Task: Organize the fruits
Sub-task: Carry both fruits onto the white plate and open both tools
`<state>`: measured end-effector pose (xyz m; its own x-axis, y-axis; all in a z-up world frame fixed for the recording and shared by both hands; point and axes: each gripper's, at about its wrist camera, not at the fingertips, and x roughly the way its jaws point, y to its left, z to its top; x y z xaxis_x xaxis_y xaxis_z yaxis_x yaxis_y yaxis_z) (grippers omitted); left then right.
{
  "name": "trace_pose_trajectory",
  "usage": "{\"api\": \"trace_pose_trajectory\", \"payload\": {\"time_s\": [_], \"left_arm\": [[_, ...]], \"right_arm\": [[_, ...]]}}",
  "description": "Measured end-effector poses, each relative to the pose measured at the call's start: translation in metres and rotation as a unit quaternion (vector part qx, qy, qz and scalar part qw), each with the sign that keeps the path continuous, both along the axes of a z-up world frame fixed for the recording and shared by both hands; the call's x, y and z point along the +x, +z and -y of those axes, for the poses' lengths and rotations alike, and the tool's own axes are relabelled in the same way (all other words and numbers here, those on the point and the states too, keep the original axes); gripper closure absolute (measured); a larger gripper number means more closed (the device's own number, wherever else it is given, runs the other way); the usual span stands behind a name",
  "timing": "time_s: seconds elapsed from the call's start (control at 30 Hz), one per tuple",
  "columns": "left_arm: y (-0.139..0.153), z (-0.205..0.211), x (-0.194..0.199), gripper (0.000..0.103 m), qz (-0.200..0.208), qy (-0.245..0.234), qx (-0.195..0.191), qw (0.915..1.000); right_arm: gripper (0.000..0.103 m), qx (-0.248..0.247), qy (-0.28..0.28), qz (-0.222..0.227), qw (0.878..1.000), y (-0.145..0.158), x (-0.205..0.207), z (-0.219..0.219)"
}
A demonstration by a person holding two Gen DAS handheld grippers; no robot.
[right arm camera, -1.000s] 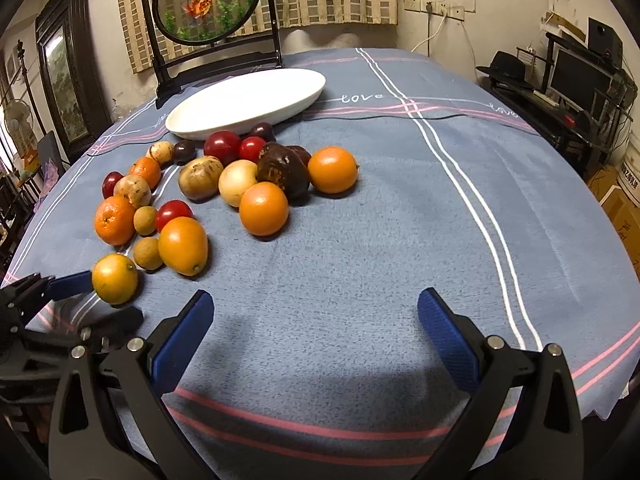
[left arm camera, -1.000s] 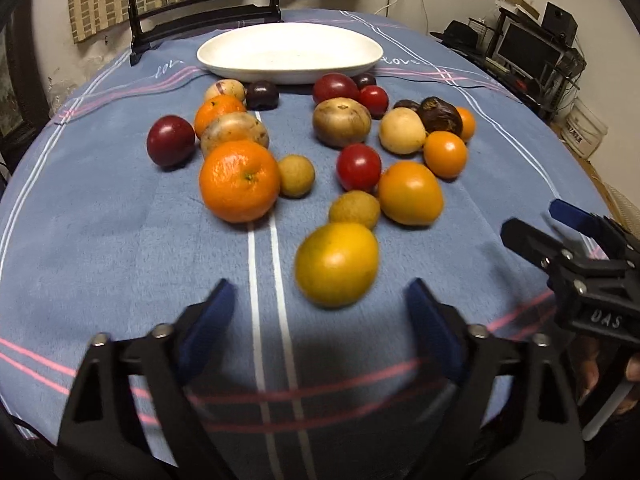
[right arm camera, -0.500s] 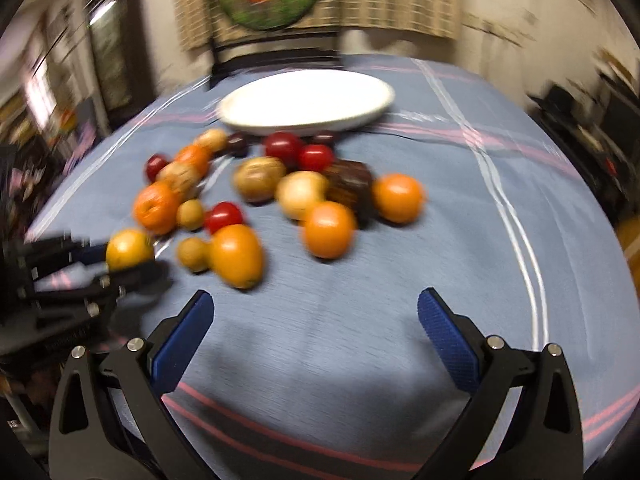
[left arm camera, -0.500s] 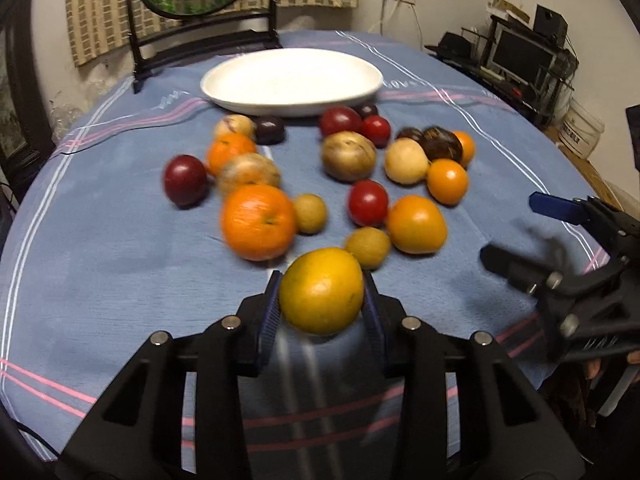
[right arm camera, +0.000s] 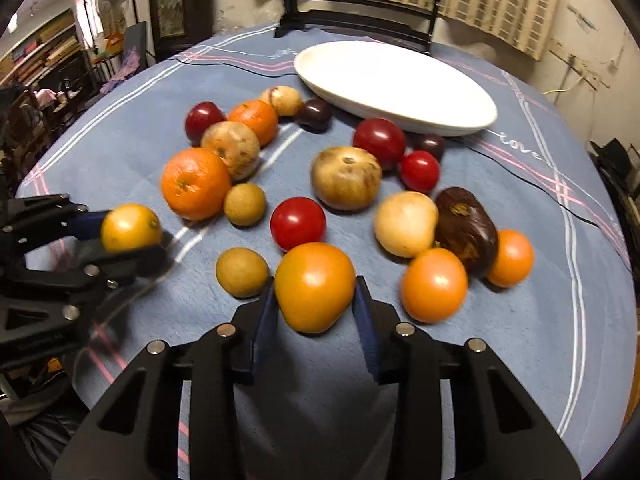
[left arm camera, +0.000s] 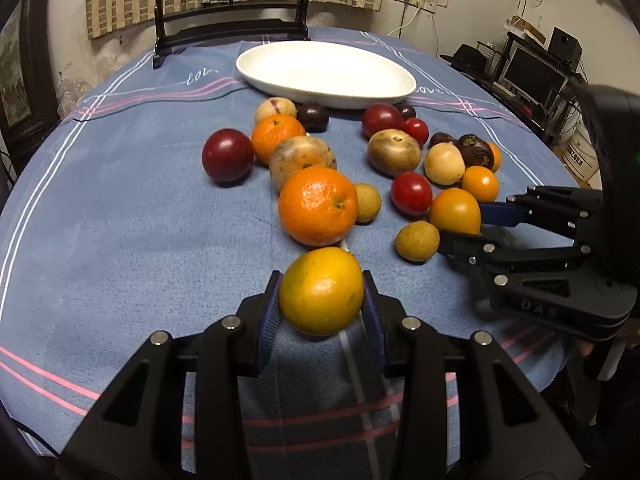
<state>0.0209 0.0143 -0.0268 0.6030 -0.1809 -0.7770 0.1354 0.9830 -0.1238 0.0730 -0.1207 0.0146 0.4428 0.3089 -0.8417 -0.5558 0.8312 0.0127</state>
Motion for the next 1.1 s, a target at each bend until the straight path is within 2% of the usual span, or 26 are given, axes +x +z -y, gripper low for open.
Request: {"api": "trace_pose_trajectory", "payload": {"time_s": [0.13, 0.2, 0.27, 0.37, 0.43, 0.5, 0.57, 0.67, 0.73, 0.77, 0.8, 0.87, 0.9, 0.93, 1.03, 1.1], "left_arm": [[0.007, -0.007, 0.0, 0.065, -0.003, -0.016, -0.019, 0.9997], [0.02, -0.012, 0.0, 0.064, 0.013, -0.027, -0.025, 0.9992], [0.042, -0.018, 0.01, 0.064, 0.034, -0.037, -0.029, 0.9983], [0.072, -0.019, 0.045, 0.064, 0.066, -0.042, -0.02, 0.9968], [0.083, -0.011, 0.088, 0.064, 0.081, -0.042, 0.008, 0.9958], [0.081, -0.003, 0.129, 0.064, 0.072, -0.041, 0.029, 0.9961], [0.065, 0.003, 0.182, 0.063, 0.037, -0.025, 0.04, 0.9982], [0.04, 0.003, 0.225, 0.063, -0.006, -0.005, 0.042, 0.9991], [0.024, 0.001, 0.244, 0.063, -0.03, 0.0, 0.04, 0.9988], [0.02, -0.001, 0.249, 0.061, -0.036, 0.005, 0.037, 0.9986], [0.017, -0.002, 0.253, 0.054, -0.038, 0.009, 0.034, 0.9987], [0.02, -0.007, 0.254, 0.03, -0.024, 0.019, 0.025, 0.9992], [0.024, -0.01, 0.253, 0.025, -0.016, 0.021, 0.019, 0.9995], [0.029, -0.012, 0.249, 0.017, -0.01, 0.024, 0.013, 0.9996], [0.049, -0.021, 0.231, 0.016, 0.015, 0.018, -0.006, 0.9997], [0.061, -0.028, 0.215, 0.01, 0.033, 0.015, -0.014, 0.9992]], "right_arm": [[0.065, 0.046, 0.005, -0.002, 0.999, 0.017, -0.002, 0.014], [0.065, 0.084, 0.003, 0.005, 0.996, 0.033, -0.002, 0.029], [0.065, 0.1, -0.007, 0.018, 0.995, 0.047, 0.009, 0.039], [0.065, 0.104, -0.044, 0.048, 0.992, 0.068, 0.046, 0.044], [0.065, 0.109, -0.068, 0.069, 0.989, 0.077, 0.077, 0.042], [0.065, 0.089, -0.08, 0.071, 0.99, 0.075, 0.113, 0.034], [0.065, 0.07, -0.097, 0.038, 0.992, 0.059, 0.155, 0.026], [0.065, 0.035, -0.111, 0.003, 0.993, 0.033, 0.192, 0.017], [0.065, 0.016, -0.115, -0.005, 0.993, 0.022, 0.205, 0.013], [0.065, 0.01, -0.115, -0.009, 0.993, 0.018, 0.209, 0.012], [0.065, 0.006, -0.117, -0.012, 0.993, 0.015, 0.213, 0.011], [0.059, -0.005, -0.119, -0.018, 0.993, 0.012, 0.216, 0.011], [0.043, 0.0, -0.117, -0.01, 0.993, 0.016, 0.211, 0.011], [0.038, 0.008, -0.115, 0.005, 0.993, 0.021, 0.204, 0.013], [0.038, 0.018, -0.107, 0.039, 0.993, 0.043, 0.181, 0.02], [0.038, 0.042, -0.099, 0.054, 0.993, 0.057, 0.158, 0.029]]}}
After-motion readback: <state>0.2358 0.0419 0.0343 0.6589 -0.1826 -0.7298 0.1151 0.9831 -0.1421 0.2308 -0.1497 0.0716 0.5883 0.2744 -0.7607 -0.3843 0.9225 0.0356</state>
